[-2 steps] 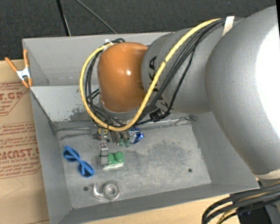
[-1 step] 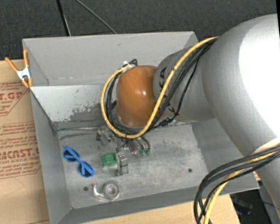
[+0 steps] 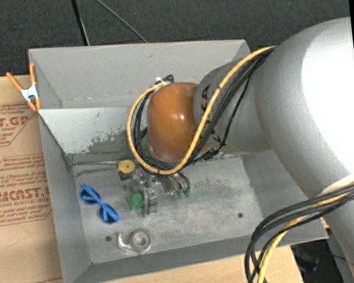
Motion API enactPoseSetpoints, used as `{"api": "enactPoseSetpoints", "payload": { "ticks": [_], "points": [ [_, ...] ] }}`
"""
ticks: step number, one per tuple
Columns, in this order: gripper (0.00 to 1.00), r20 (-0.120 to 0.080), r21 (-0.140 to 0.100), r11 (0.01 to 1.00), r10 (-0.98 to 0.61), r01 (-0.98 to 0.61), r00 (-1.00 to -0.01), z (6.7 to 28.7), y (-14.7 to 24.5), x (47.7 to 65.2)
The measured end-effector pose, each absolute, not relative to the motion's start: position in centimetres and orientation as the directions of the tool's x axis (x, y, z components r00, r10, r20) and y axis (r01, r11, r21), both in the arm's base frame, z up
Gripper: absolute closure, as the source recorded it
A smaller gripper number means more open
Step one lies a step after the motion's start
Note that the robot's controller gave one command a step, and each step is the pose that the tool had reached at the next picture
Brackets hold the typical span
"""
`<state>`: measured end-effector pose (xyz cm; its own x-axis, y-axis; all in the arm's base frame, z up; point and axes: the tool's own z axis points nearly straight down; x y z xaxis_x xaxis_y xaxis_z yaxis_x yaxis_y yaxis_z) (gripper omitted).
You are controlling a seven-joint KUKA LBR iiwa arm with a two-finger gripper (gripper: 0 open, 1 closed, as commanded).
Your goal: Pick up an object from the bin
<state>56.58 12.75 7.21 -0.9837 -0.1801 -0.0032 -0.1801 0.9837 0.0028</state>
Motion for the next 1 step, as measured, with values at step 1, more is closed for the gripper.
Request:
{"api": "enactPoseSetpoints", "payload": {
  "ticks": [1],
  "points": [
    [1.0,-0.011,-0.001,0.927,-0.376,-0.376,-0.927,23.81,12.59,55.99]
  ]
}}
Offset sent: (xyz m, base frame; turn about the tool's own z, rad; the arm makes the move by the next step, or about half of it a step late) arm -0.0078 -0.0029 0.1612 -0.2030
